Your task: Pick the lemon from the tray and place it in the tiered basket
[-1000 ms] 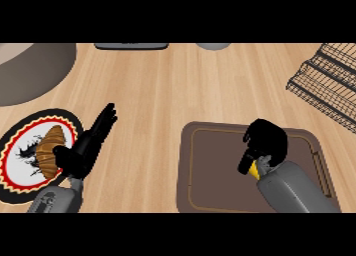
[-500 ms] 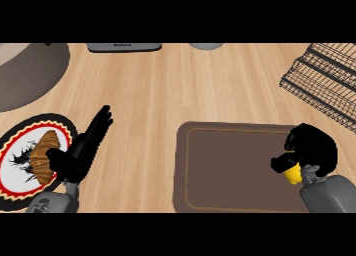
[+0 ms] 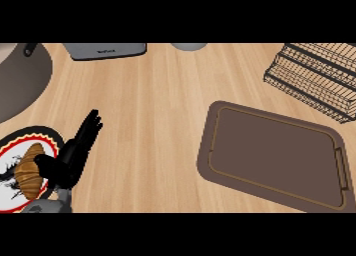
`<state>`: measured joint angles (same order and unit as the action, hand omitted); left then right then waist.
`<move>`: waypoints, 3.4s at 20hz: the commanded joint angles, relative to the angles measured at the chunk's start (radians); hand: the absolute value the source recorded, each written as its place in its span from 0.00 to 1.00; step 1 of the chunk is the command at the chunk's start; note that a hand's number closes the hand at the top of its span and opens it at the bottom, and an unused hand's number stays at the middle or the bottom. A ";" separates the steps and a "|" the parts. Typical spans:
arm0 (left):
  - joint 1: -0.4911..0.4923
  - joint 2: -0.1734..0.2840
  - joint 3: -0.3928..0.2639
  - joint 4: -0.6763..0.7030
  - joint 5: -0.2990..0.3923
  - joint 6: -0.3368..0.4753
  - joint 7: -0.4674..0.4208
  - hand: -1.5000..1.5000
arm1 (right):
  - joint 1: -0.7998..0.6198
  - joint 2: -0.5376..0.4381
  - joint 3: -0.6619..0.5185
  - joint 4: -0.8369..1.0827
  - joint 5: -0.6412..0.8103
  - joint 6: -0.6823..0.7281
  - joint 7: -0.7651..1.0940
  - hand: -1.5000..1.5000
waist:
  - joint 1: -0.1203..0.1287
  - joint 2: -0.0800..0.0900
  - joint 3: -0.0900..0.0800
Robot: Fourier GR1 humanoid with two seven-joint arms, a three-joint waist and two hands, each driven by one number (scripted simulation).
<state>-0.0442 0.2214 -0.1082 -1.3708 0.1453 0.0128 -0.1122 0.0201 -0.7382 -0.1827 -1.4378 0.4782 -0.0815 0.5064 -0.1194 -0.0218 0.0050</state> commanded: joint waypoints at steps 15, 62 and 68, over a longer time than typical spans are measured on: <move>-0.045 -0.044 -0.059 -0.032 -0.054 -0.036 0.023 0.50 | -0.144 -0.338 -0.481 0.068 -0.451 0.274 -0.116 1.00 | 0.130 0.022 -0.006; -0.077 -0.104 -0.024 0.029 -0.105 -0.067 -0.008 0.50 | -1.167 -0.118 -0.253 1.141 -0.311 0.018 -0.145 0.00 | 0.148 0.032 -0.004; -0.090 -0.091 -0.011 -0.006 -0.102 -0.057 0.041 0.50 | -1.090 -0.239 -0.250 1.097 -0.251 -0.233 -0.192 0.00 | 0.132 0.027 -0.004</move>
<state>-0.1345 0.1347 -0.1177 -1.3488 0.0478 -0.0579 -0.0914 -1.0981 -0.8931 -0.4260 -0.3206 0.2031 -0.2028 0.3340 0.0196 0.0076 0.0009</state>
